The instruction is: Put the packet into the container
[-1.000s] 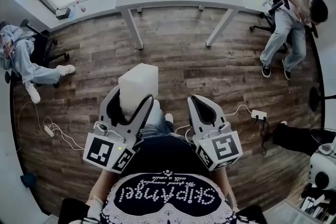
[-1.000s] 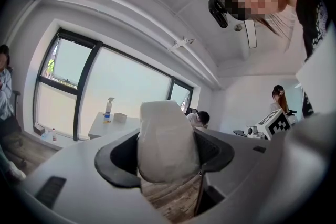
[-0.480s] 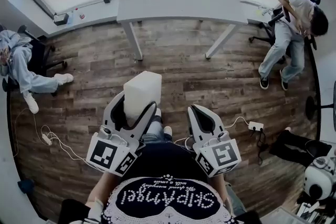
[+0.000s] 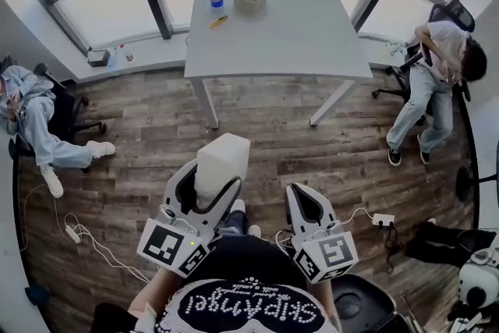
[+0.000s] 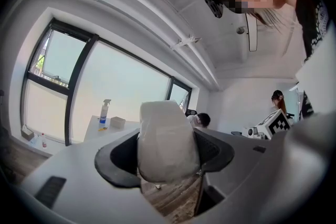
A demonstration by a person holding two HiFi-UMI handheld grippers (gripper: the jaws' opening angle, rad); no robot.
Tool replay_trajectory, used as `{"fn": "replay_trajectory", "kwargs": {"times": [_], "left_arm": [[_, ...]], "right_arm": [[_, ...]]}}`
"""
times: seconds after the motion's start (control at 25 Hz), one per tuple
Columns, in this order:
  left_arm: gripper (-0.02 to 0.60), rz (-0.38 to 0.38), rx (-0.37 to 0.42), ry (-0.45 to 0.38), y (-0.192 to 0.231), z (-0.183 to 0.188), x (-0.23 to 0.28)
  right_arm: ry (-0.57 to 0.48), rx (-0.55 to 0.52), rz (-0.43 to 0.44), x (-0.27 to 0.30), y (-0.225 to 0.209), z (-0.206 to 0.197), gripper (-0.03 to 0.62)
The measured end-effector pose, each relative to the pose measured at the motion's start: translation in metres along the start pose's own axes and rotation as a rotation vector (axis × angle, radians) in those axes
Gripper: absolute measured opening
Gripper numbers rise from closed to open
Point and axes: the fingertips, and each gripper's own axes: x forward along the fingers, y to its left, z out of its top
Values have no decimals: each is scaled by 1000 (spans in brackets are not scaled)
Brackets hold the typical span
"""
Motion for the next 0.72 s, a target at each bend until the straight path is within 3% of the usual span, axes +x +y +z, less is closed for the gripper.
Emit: {"fn": "replay_trajectory", "kwargs": {"times": [0.72], "left_arm": [[288,10,-2,6,37,7,15]], "right_arm": [[1,24,-32,33,-11,11,15]]}}
